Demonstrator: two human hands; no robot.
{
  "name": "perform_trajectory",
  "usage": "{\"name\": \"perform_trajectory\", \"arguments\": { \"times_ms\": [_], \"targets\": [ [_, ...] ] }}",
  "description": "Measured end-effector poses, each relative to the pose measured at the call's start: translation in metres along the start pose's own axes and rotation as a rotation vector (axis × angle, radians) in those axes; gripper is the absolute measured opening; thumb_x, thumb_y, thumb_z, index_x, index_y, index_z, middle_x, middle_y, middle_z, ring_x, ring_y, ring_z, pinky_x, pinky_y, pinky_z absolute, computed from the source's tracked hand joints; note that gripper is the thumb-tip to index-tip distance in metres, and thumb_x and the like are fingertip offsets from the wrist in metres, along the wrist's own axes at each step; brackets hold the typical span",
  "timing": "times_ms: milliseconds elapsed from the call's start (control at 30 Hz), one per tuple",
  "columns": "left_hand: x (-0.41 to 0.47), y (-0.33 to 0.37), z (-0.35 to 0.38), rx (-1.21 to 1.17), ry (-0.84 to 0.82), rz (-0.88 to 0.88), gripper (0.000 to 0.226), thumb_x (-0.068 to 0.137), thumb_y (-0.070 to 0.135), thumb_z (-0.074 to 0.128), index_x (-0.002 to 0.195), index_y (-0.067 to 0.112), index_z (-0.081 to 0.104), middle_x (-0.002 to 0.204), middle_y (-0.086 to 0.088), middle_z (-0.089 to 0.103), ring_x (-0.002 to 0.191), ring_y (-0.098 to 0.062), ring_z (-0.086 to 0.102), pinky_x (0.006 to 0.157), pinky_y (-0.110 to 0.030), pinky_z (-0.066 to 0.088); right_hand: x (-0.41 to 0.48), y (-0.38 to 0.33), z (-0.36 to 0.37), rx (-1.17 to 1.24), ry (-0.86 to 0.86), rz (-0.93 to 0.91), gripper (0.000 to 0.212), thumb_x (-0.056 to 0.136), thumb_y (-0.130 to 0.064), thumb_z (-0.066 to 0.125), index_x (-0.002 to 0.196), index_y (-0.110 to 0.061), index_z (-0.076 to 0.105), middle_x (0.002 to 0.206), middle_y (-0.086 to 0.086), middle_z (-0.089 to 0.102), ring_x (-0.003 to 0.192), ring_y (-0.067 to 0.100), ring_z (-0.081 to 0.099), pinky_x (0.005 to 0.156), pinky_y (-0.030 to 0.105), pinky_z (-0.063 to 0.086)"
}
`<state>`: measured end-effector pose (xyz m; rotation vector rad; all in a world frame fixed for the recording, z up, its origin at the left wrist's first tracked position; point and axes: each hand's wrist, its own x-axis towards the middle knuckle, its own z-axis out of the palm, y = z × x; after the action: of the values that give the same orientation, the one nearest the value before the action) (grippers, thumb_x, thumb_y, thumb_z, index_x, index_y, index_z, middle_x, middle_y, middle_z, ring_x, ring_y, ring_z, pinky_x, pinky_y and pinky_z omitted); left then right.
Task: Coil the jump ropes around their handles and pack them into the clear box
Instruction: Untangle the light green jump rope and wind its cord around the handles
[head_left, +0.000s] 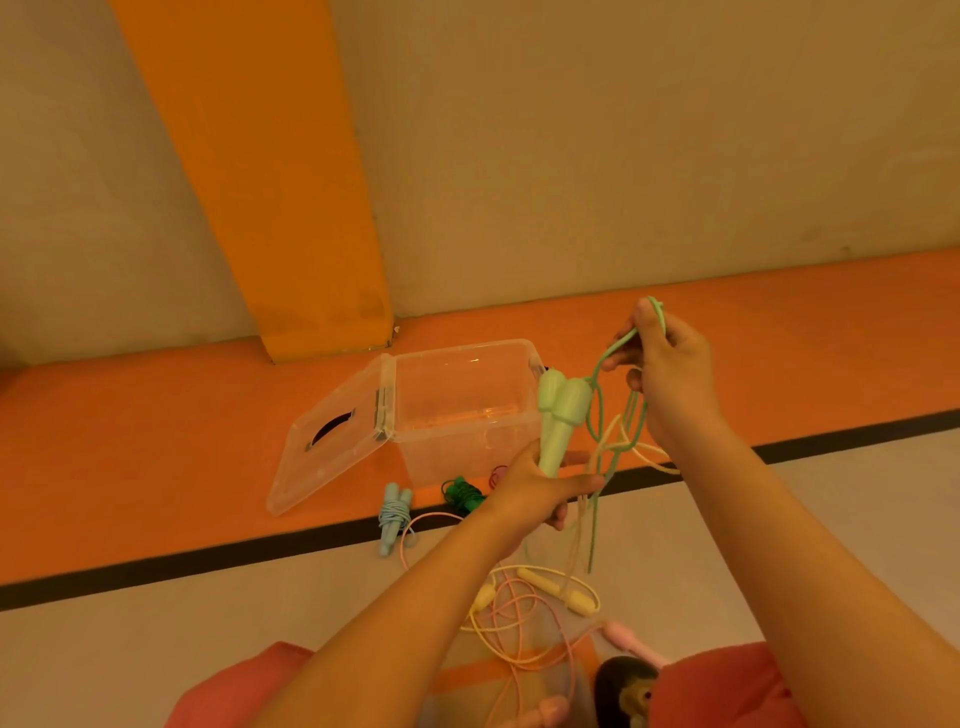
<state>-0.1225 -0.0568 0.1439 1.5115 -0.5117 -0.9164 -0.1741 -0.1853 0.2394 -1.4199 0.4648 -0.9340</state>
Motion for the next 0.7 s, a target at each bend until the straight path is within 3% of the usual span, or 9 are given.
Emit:
{"name": "perform_trajectory", "arguments": {
  "times_ms": [67,133,267,367,500,600,700],
  "targets": [
    [-0.001,0.0,0.003,-0.024,0.017,0.007,0.044,0.081,0.009,0.075,0.118,0.013,0.053,0.072,0.001,0.061,0.041,-0.01,0.043,0.043,-0.025,0.041,-0.002,-0.001,0.002,0.011,-0.007,0.011,0.035,0.099,-0.031,0.045,0.069,-0.014,0.053,0.054,-0.002,0.059,0.048,0.011,0.058,0.04,0.018,0.031],
    [-0.001,0.0,0.003,-0.052,0.037,0.02,0.039,0.081,0.007,0.074,0.111,0.017,0.051,0.082,0.0,0.062,0.041,-0.011,0.042,0.043,-0.026,0.04,-0.003,-0.001,0.005,0.028,-0.018,0.029,0.035,0.099,-0.031,0.045,0.07,-0.013,0.053,0.053,-0.002,0.06,0.048,0.011,0.058,0.04,0.018,0.03],
    [0.001,-0.002,0.001,-0.026,0.064,0.056,0.031,0.082,0.009,0.074,0.087,0.016,0.044,0.078,-0.019,0.059,0.043,-0.014,0.04,0.043,-0.025,0.038,-0.006,-0.001,0.011,0.049,-0.036,0.031,0.036,0.099,-0.031,0.045,0.069,-0.013,0.053,0.054,0.0,0.059,0.047,0.01,0.058,0.039,0.018,0.028],
    [0.002,0.002,0.0,-0.01,0.138,0.073,0.03,0.086,0.011,0.07,0.082,0.015,0.04,0.059,-0.008,0.045,0.041,-0.016,0.039,0.042,-0.025,0.038,-0.005,-0.001,0.012,0.039,-0.036,0.02,0.035,0.098,-0.031,0.046,0.069,-0.013,0.054,0.056,0.001,0.06,0.048,0.011,0.059,0.039,0.019,0.027],
    [0.002,0.019,-0.014,-0.082,0.19,0.127,0.022,0.089,0.022,0.066,0.087,0.014,0.046,0.058,-0.001,0.047,0.04,-0.014,0.039,0.041,-0.025,0.036,-0.003,0.004,0.004,-0.045,-0.054,0.013,0.034,0.098,-0.029,0.047,0.069,-0.014,0.055,0.057,-0.001,0.063,0.051,0.012,0.064,0.039,0.016,0.03],
    [-0.001,0.036,-0.026,-0.183,0.22,0.19,0.02,0.089,0.019,0.066,0.084,0.012,0.048,0.061,0.0,0.045,0.04,-0.01,0.037,0.039,-0.021,0.035,-0.002,0.013,-0.004,-0.134,-0.072,0.016,0.033,0.098,-0.023,0.048,0.068,-0.013,0.056,0.058,0.004,0.063,0.053,0.013,0.066,0.041,0.009,0.034],
    [-0.003,0.044,-0.039,-0.22,0.24,0.233,0.022,0.089,0.015,0.065,0.081,0.014,0.045,0.061,-0.001,0.047,0.04,-0.01,0.037,0.038,-0.021,0.035,0.002,0.026,-0.011,-0.221,-0.068,0.032,0.032,0.097,-0.02,0.05,0.067,-0.012,0.057,0.058,0.004,0.062,0.055,0.013,0.068,0.047,0.019,0.04]
  ]
}}
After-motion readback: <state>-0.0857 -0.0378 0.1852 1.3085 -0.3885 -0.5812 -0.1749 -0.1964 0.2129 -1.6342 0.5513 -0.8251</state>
